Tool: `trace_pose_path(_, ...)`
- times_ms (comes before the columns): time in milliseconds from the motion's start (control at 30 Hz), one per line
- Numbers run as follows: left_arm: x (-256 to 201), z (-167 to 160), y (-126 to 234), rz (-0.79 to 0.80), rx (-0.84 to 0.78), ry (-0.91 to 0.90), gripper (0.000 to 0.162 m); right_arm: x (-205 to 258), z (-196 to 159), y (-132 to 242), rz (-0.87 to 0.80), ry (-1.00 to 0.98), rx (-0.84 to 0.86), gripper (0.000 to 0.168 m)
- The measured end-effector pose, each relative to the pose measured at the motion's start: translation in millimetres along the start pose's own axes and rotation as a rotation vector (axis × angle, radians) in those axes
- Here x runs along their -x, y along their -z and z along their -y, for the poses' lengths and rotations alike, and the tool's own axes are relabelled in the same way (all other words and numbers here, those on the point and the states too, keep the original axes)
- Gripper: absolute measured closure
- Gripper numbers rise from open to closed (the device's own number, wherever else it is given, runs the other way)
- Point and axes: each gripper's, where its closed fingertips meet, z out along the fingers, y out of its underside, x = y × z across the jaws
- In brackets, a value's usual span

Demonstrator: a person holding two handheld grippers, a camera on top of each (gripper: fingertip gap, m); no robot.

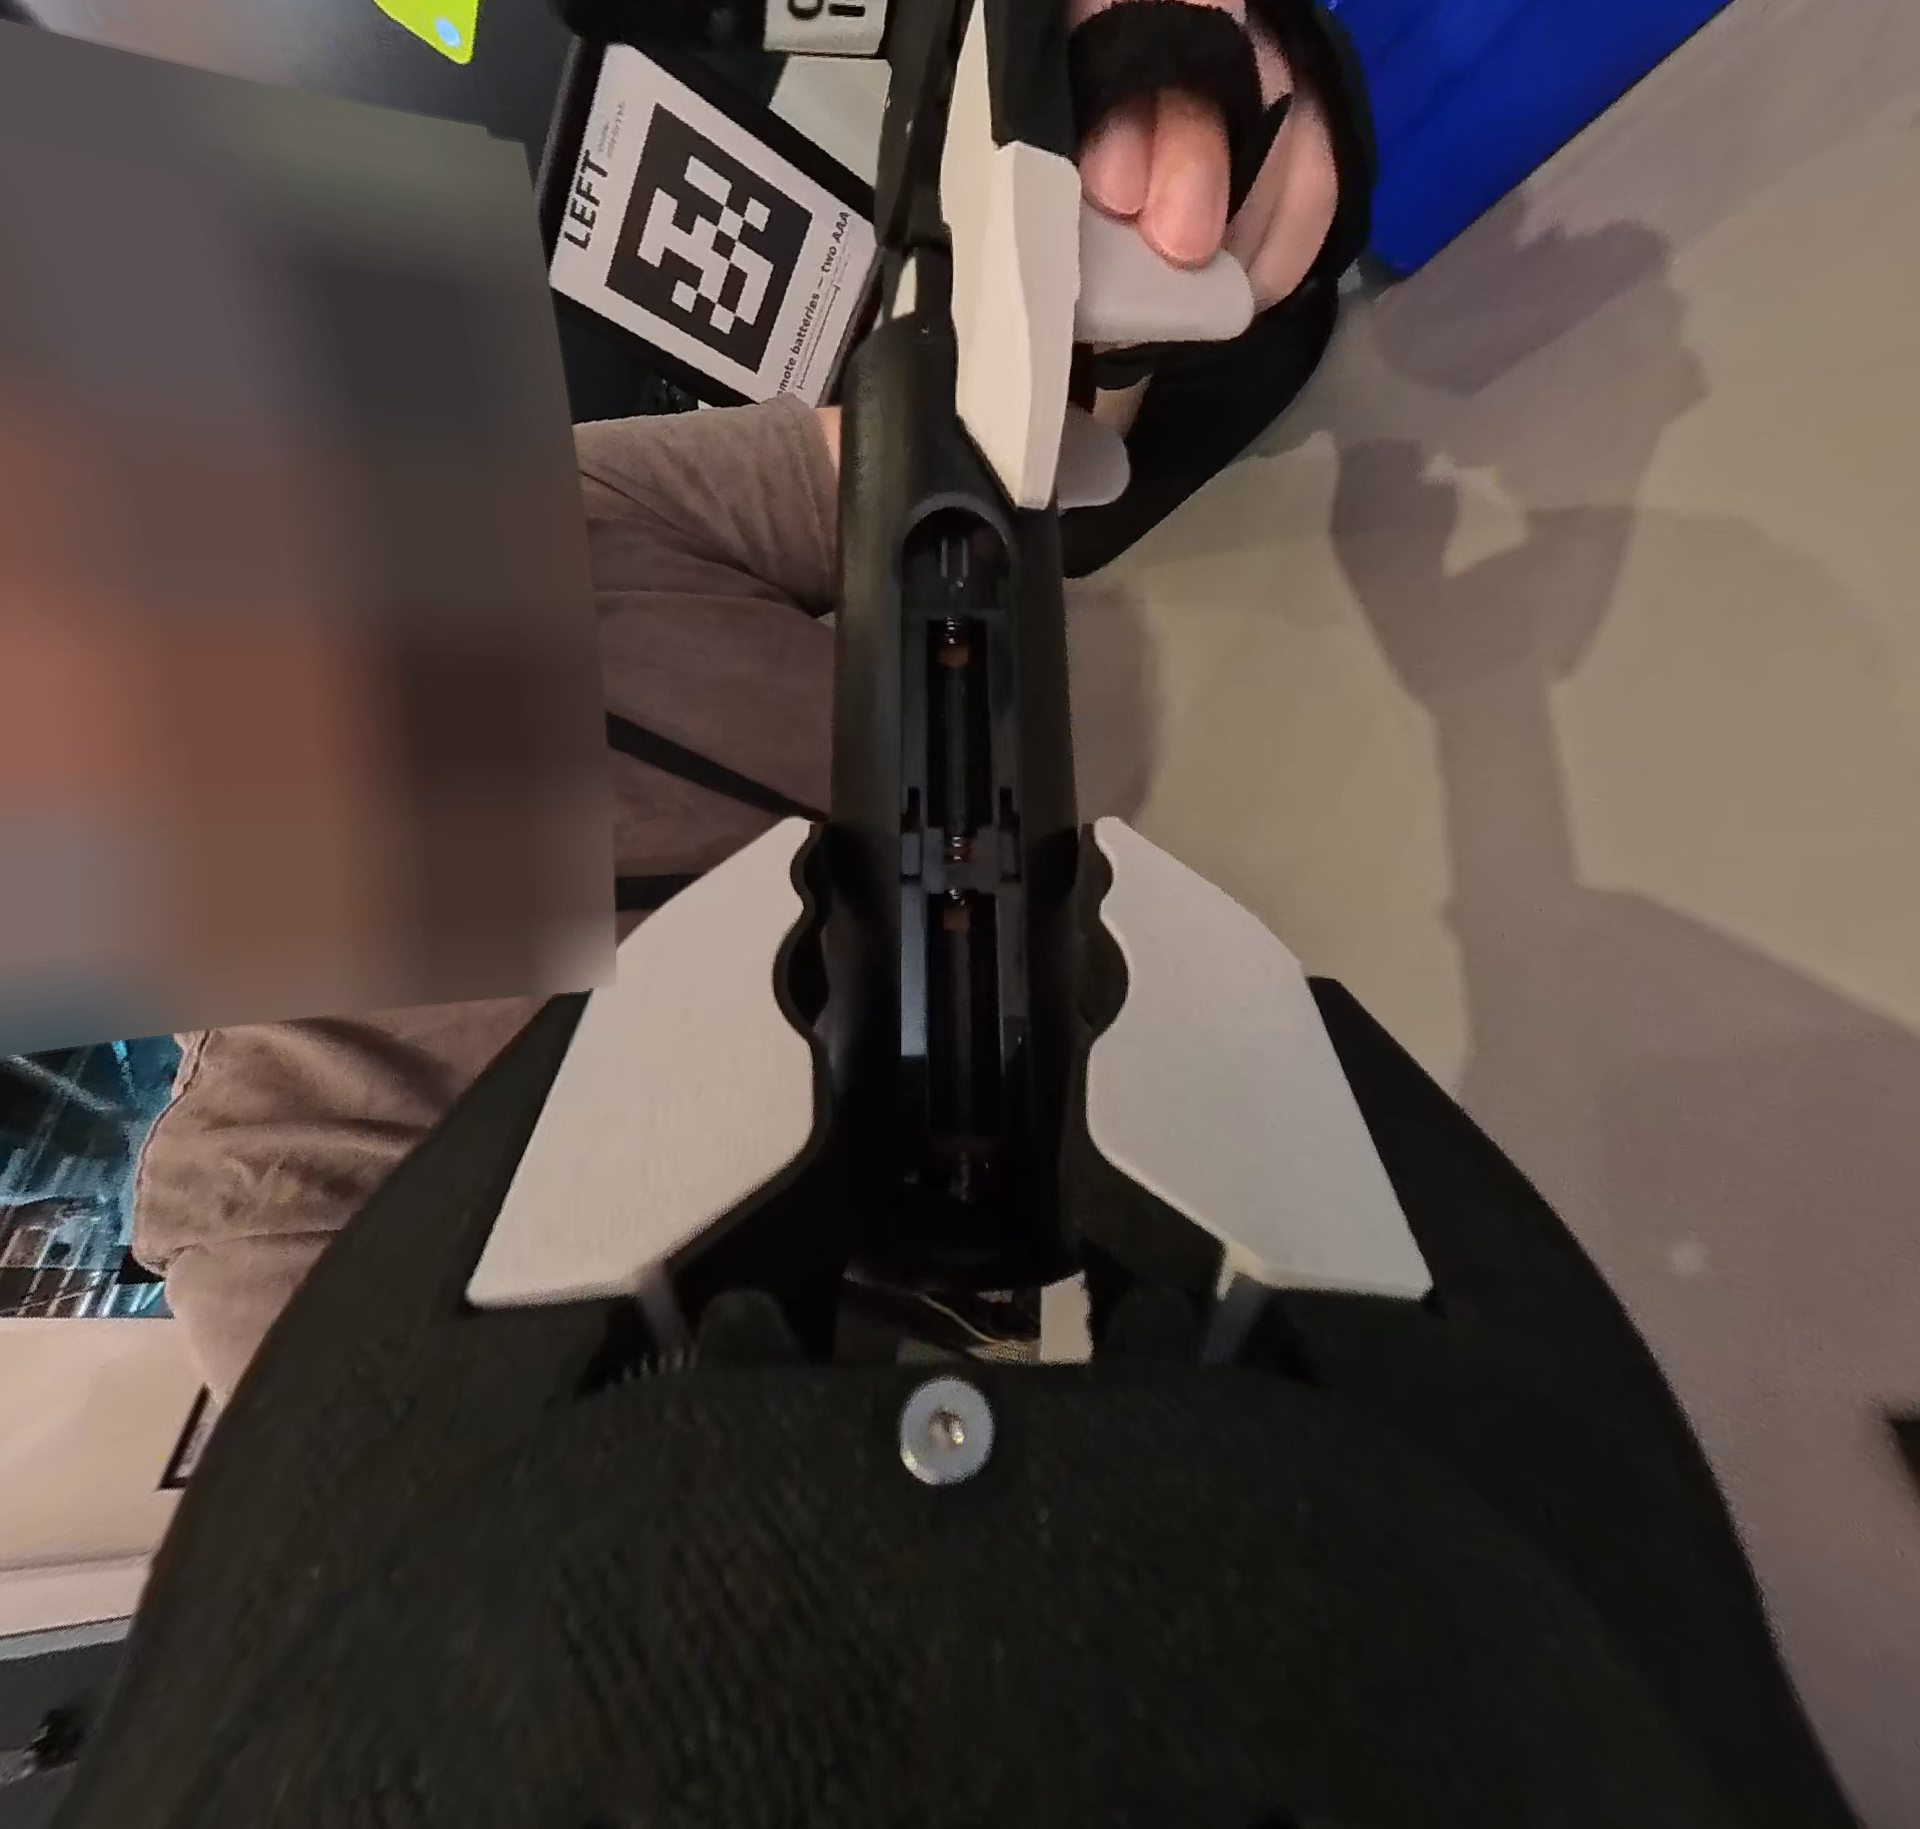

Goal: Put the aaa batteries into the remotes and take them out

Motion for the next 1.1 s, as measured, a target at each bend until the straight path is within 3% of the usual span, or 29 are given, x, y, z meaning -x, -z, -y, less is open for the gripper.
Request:
trace_pose_path(167, 0, 9, 4, 0.011, -0.048, -0.014, 0.139, 9, 4, 2, 0.063, 0.018, -0.037, 0.120)
trace_pose_path(367, -8, 14, 3, 0.061, -0.020, -0.196, 0.139, 16, 7, 9, 0.011, 0.067, -0.078, 0.110)
trace_pose_path(667, -13, 17, 1, 0.045, -0.028, -0.245, 0.139, 12, -5, 12, -0.087, 0.119, -0.041, 0.102)
trace_pose_path(800, -12, 16, 5, 0.056, -0.013, -0.263, 0.139, 7, 4, 37, -0.251, 0.287, -0.125, 0.104)
trace_pose_path(933, -2, 25, 24, 0.104, 0.020, -0.303, 0.139, -15, 15, 88, -0.537, 0.423, -0.264, 0.126)
trace_pose_path(1000, 5, 32, 40, 0.124, 0.067, -0.339, 0.139, -35, 12, 101, -0.671, 0.417, -0.288, 0.135)
trace_pose_path(1100, 13, 41, 63, 0.152, 0.110, -0.399, 0.139, -73, -5, 87, -0.779, 0.284, -0.221, 0.146)
